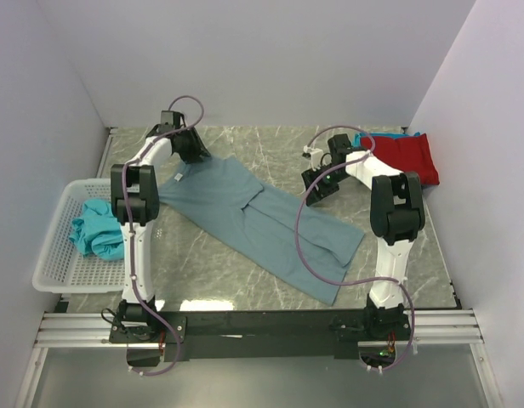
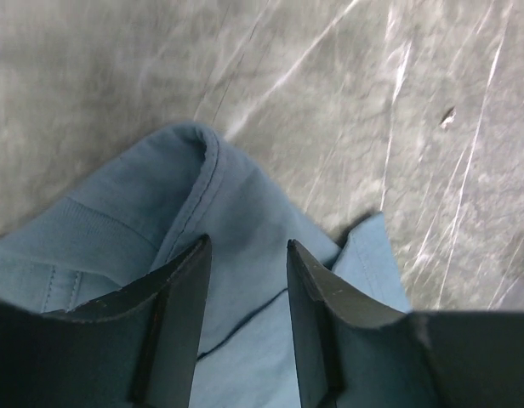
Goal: Fold and stack the t-shirts
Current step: Fold the tshirt
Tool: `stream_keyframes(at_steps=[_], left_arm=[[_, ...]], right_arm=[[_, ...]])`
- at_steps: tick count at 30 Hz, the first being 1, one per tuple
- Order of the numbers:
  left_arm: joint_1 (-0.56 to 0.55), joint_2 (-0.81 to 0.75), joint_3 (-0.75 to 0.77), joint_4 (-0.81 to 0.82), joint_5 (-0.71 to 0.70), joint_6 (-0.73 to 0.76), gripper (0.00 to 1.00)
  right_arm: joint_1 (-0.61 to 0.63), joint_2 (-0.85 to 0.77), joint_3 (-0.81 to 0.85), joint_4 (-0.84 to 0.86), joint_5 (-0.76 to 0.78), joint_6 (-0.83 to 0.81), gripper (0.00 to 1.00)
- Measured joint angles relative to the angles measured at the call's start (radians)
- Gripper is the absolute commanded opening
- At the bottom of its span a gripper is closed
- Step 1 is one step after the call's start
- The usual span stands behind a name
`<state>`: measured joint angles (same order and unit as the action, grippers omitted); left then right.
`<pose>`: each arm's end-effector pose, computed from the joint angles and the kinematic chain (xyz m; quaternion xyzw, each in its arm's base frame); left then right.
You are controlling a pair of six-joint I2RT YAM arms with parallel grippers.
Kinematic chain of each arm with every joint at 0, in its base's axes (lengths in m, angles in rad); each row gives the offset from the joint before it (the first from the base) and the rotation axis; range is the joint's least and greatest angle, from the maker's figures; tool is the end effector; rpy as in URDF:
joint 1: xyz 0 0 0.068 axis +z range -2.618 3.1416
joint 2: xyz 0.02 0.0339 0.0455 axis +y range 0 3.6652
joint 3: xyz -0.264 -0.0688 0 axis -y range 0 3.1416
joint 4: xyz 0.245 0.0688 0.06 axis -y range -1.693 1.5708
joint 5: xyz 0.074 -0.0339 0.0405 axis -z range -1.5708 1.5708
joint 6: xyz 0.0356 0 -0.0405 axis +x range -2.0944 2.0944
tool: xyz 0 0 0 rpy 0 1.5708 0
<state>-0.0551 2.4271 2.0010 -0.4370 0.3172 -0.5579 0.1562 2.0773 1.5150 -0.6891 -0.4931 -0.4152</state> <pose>0.5360 -0.0407 0.1579 -0.1774 0.9108 -0.2445 0.2815 0.4127 0.0820 0.1645 -0.3071 0.9077 0.2190 0.1840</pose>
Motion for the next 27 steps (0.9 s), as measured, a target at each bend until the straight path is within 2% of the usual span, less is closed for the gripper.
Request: stream_keyframes(at_steps=[3,8,11,14,15,19,23,26,27], left_arm=[[0.0,0.04,0.065,-0.015,0.002,-0.002,0.47],[-0.001,0.1,0.161,-0.024,0.015,-0.01,0.47],[-0.001,0.127,0.204,-0.024,0.027,-0.025,0.47],[-0.001,0.153,0.239,-0.018,0.045,-0.051,0.47],[-0.001,0.161,0.249,-0.012,0.053,-0.063,0.47],[-0.002,0.198,0.298,0.01,0.079,-0.113,0.48],[-0.01,0.231,0.342,0.028,0.09,-0.15,0.5],[-0.024,0.241,0.344,0.059,0.109,-0.188,0.51],[-0.029,0.242,0.344,0.066,0.113,-0.194,0.52]], right_arm=[[0.0,0.004,0.004,-0.013,-0.006,0.003,0.58],[0.0,0.007,0.004,-0.061,-0.037,-0.002,0.55],[0.0,0.015,0.004,-0.095,-0.068,-0.007,0.46],[0.001,0.031,0.007,-0.117,-0.103,-0.01,0.19],[0.001,0.041,0.007,-0.127,-0.113,-0.007,0.02],[0.001,0.044,-0.018,-0.111,-0.146,0.042,0.0],[0.008,-0.032,-0.156,-0.026,-0.178,0.122,0.0],[0.036,-0.101,-0.267,0.023,-0.184,0.169,0.06],[0.053,-0.117,-0.294,0.031,-0.187,0.18,0.14]])
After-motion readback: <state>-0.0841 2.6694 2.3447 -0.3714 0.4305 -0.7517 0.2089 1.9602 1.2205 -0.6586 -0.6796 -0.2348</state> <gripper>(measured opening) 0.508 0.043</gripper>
